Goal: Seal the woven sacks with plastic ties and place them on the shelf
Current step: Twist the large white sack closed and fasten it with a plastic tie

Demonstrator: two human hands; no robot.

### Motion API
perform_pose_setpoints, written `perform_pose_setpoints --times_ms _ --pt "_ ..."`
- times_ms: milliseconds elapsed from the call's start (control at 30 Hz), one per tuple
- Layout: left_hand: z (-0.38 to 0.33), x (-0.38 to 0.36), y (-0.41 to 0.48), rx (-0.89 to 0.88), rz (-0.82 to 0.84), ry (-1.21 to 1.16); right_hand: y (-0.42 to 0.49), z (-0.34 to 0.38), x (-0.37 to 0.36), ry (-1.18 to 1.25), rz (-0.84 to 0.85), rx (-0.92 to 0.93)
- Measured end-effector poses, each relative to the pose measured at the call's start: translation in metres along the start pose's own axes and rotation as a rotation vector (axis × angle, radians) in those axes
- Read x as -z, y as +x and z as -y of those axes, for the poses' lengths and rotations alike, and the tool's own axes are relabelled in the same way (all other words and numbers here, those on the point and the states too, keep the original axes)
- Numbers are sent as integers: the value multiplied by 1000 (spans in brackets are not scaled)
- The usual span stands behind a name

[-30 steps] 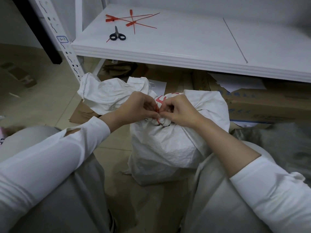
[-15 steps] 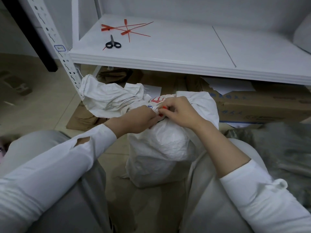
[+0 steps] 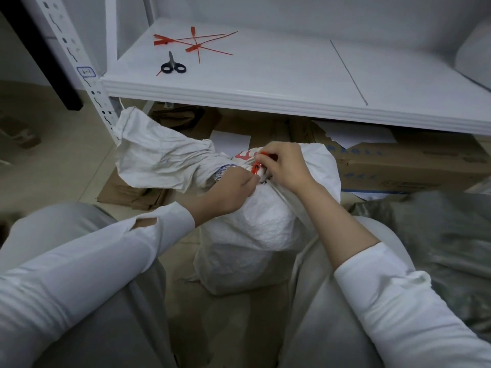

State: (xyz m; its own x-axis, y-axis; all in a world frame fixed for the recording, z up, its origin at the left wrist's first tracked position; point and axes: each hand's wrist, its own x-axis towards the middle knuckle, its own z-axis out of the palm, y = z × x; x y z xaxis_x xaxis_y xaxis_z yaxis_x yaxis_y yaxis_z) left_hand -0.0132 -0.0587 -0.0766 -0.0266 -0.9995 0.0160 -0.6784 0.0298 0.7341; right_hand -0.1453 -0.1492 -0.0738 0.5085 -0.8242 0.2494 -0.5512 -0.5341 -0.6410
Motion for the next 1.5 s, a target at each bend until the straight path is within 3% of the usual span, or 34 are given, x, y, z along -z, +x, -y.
perform_pose_setpoints --times_ms 233,433,633,767,900,1167,1500 --pt "10 3 8 89 -25 45 21 0 -4 19 48 -139" --pt "16 32 13 123 -132 -76 9 -6 15 262 -94 -96" --pt "15 53 23 158 -290 -299 -1 -7 20 66 -111 49" --pt "11 54 22 122 -210 -255 -1 4 8 -155 -88 156" --pt "6 55 19 2 -104 -279 5 16 -3 -261 -89 132" --pt "14 73 17 62 -199 -344 17 26 -22 -445 -71 12" --pt "24 108 9 73 -284 -337 22 38 -30 -340 -164 -125"
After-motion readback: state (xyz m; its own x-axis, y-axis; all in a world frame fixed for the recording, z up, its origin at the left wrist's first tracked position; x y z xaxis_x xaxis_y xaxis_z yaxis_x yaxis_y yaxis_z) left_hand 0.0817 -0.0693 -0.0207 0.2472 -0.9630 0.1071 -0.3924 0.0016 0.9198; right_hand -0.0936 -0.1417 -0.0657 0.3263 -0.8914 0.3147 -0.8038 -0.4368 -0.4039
